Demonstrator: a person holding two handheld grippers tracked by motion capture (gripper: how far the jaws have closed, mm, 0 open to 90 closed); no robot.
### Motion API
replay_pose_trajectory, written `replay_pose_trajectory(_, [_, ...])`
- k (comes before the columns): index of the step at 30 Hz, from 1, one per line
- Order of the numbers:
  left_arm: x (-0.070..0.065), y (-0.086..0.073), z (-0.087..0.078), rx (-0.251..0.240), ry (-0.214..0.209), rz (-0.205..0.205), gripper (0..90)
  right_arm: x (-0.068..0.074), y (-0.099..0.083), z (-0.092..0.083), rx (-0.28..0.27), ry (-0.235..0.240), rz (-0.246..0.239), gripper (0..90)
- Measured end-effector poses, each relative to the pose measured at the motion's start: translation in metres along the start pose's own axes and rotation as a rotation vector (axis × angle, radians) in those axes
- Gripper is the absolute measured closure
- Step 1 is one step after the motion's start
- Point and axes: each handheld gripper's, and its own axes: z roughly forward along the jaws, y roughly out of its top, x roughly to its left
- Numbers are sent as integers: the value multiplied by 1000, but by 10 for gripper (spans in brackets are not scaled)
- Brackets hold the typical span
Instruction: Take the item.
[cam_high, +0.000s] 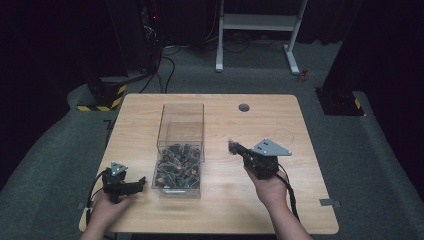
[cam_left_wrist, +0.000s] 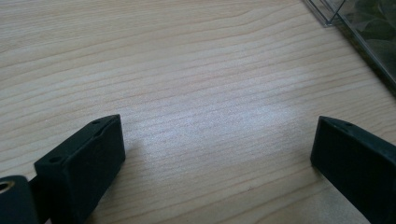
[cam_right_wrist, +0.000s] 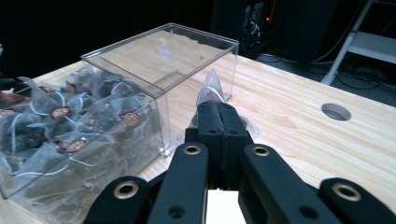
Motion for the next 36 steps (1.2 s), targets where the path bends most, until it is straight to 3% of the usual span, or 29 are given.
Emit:
replay_pose_trajectory(19, [0,0,0,0,0,1,32,-38,-4,-15,-13,-90,33,900])
replay_pose_trajectory(36, [0,0,0,-1,0,0,33,-60,-6,-18,-5,-144,43,900])
